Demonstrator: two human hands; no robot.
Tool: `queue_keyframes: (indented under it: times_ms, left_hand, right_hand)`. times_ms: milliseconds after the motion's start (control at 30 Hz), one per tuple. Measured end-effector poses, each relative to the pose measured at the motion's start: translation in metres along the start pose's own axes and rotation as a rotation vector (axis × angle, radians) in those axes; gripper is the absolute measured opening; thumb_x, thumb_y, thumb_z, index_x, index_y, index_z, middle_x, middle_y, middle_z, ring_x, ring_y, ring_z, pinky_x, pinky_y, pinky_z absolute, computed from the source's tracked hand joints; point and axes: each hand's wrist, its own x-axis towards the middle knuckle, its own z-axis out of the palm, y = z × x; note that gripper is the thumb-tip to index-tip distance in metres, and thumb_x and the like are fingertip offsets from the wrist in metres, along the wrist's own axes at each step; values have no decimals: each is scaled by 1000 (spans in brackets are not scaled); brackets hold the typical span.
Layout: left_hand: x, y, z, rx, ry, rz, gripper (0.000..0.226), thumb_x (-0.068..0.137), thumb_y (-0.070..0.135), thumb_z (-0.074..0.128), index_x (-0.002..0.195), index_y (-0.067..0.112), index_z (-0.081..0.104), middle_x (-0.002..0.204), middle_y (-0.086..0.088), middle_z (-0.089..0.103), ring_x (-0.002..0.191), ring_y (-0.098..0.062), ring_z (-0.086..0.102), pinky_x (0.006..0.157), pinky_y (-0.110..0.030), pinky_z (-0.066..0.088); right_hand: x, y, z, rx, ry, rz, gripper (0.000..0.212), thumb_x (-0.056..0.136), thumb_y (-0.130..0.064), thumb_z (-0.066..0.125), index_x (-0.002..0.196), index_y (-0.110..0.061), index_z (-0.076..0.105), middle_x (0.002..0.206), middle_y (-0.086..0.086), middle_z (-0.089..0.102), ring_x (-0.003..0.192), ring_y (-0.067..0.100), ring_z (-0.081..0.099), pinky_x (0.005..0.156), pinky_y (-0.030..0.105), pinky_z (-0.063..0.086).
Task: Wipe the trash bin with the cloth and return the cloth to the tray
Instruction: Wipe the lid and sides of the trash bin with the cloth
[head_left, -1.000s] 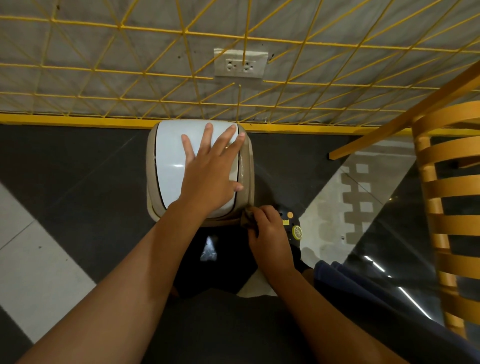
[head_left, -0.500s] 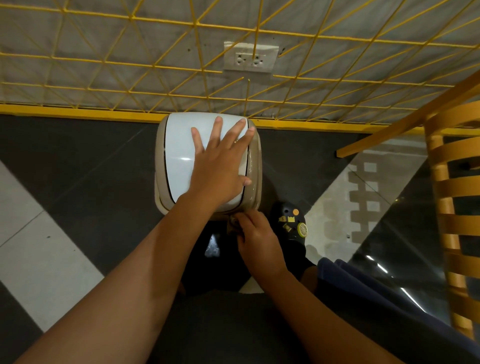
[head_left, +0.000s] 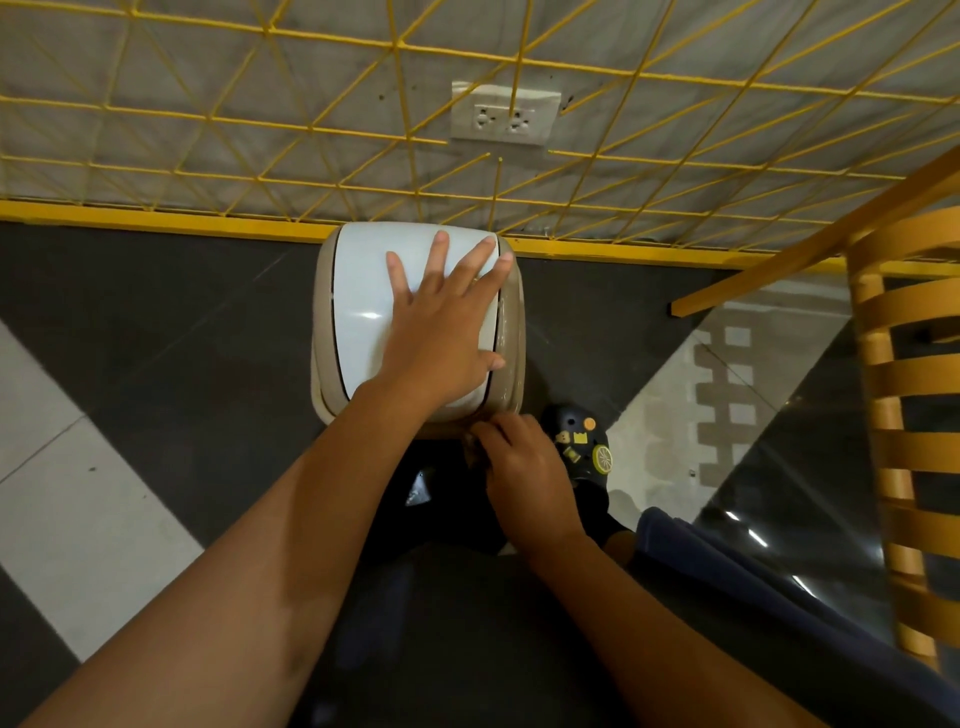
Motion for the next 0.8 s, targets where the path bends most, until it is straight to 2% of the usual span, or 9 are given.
queue_keyframes:
  times_ms: [67,167,233,400,533,667,800]
  left_hand:
    - [0,0,0,-1,-3,-1,89,82,51,58,147,28,1,157,3,-6,143,-29,-12,109,-59,-9]
    - [0,1,1,-3,1,-8,89,81,51,58,147,29,2,157,3,-6,143,-29,-12,109,-59,-9]
    - [1,1,2,0,9,-14,90,81,51,59,147,29,1,157,3,-6,143,-29,-12,109,-59,-9]
    - [1,0,2,0,7,-16,89,82,52,57,147,31,1,157,4,-6,143,-29,-12,109,-58,-9]
    - [1,-3,2,1,8,4,89,82,52,57,147,30,1,157,4,-5,143,-29,-11,109,-59,-9]
    - [2,-3,1,2,7,13,88,81,53,57,147,30,3,157,4,-4,143,-29,-10,109,-59,-8]
    - [1,-1,2,-11,11,6,89,81,51,59,147,30,3,157,4,-3,143,-29,-10,109,-59,-9]
  right_hand:
    - [-2,12,-4,-43,22,21,19,75,-5,57,89,-8,69,84,8,67,72,25,62,56,37,53]
    - [-4,11,-3,-40,37,71,26,65,1,75,89,-8,69,84,7,67,71,24,61,55,37,53]
    - [-3,-1,2,-10,29,60,23,65,2,75,84,-8,68,81,7,65,69,24,60,53,36,51]
    - [8,-28,10,24,-10,46,15,71,-4,63,84,-5,69,83,10,67,71,25,63,54,34,54]
    - [5,-17,-1,-40,-17,-15,34,78,-18,38,81,-10,71,79,5,67,69,23,63,52,32,52]
    - [4,3,-12,-155,12,-34,37,79,-21,37,83,-15,73,81,2,69,69,22,63,54,33,51]
    - [5,-6,-6,-127,22,-53,34,76,-18,38,80,-14,72,78,2,67,68,22,63,54,30,49]
